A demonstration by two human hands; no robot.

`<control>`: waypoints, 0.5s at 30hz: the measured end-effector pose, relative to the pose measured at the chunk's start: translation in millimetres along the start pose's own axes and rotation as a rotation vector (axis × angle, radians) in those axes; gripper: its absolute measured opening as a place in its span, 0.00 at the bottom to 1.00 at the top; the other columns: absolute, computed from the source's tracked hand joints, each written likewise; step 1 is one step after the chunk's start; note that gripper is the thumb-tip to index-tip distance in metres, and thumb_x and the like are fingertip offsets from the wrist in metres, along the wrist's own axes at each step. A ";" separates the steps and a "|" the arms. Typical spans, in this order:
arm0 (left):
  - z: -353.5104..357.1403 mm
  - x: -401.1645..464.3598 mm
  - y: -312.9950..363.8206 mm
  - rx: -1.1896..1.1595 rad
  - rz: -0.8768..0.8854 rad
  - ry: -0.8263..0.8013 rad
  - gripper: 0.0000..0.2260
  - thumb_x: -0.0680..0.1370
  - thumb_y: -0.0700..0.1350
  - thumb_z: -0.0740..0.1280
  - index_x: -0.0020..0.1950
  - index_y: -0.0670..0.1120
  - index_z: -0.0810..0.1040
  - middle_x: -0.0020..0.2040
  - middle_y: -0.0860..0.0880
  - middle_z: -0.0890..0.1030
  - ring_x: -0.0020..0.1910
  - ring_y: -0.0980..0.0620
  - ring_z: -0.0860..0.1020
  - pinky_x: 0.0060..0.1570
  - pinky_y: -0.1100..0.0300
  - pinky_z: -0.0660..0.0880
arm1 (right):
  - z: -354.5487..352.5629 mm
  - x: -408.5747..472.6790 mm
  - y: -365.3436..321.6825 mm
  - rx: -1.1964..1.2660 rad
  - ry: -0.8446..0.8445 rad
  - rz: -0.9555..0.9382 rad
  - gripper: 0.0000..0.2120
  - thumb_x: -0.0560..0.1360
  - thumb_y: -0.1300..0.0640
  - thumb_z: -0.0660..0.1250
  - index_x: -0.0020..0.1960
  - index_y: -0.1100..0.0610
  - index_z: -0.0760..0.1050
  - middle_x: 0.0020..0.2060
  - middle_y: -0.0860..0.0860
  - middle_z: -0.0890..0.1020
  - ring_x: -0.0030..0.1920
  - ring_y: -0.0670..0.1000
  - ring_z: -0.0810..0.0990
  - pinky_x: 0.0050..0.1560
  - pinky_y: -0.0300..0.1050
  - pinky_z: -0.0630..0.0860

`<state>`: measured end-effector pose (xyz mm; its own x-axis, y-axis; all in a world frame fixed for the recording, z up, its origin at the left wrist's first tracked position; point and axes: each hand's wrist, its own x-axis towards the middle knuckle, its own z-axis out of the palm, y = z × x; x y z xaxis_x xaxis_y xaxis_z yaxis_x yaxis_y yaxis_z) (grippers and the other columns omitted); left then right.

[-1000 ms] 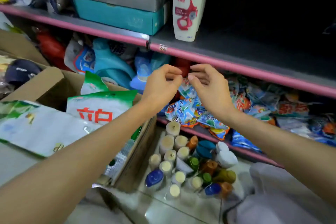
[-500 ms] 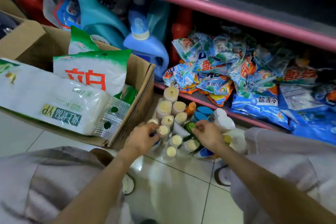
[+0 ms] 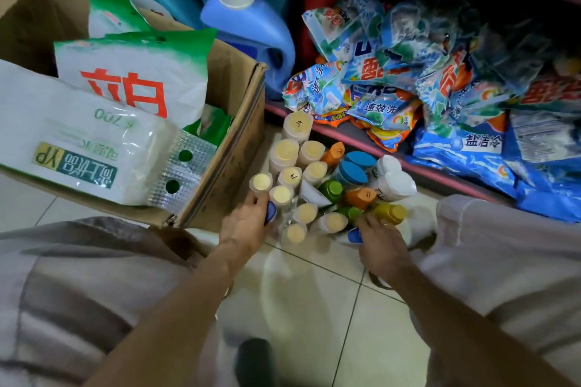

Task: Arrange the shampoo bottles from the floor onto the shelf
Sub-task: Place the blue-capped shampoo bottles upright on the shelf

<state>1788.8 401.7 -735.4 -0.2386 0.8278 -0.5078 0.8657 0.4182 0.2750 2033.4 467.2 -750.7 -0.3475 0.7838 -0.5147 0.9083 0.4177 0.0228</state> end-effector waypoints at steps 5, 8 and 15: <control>5.8 4.6 2.0 0.040 -0.020 0.008 0.21 0.78 0.48 0.64 0.68 0.49 0.61 0.57 0.44 0.76 0.54 0.43 0.77 0.49 0.50 0.74 | -0.7 8.4 3.4 -0.198 -0.027 -0.035 0.23 0.76 0.60 0.62 0.70 0.51 0.64 0.67 0.50 0.72 0.67 0.51 0.70 0.67 0.45 0.63; 5.3 3.3 -1.3 0.038 -0.021 0.010 0.19 0.77 0.49 0.64 0.66 0.49 0.63 0.54 0.44 0.78 0.52 0.43 0.78 0.49 0.50 0.75 | -3.0 7.6 -1.2 -0.258 -0.055 -0.041 0.19 0.77 0.58 0.61 0.67 0.51 0.67 0.65 0.50 0.75 0.64 0.51 0.73 0.66 0.45 0.64; 0.3 -24.4 -24.2 0.002 -0.006 -0.027 0.16 0.75 0.50 0.69 0.59 0.48 0.70 0.51 0.47 0.79 0.49 0.48 0.78 0.50 0.53 0.76 | -35.4 -13.2 -14.3 -0.065 -0.143 0.069 0.12 0.77 0.54 0.65 0.60 0.55 0.73 0.56 0.53 0.79 0.56 0.53 0.78 0.52 0.45 0.73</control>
<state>1773.8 371.2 -729.9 -0.2313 0.8150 -0.5313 0.8651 0.4222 0.2709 2016.7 467.2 -713.9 -0.2437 0.7402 -0.6266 0.9103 0.3975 0.1156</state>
